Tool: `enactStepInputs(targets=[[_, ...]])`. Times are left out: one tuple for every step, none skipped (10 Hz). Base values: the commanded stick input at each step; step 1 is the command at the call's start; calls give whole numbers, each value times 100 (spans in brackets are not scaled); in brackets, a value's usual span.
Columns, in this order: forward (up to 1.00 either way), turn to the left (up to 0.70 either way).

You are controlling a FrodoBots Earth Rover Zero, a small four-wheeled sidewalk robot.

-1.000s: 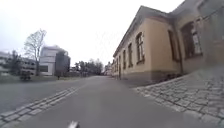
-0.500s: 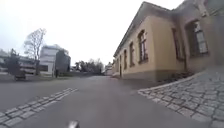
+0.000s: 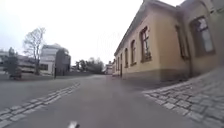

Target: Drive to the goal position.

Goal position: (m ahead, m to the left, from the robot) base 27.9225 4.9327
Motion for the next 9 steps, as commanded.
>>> enactStepInputs(targets=[[100, 0], [100, 0], [100, 0], [100, 0], [100, 0], [100, 0], [100, 0], [100, 0], [100, 0]])
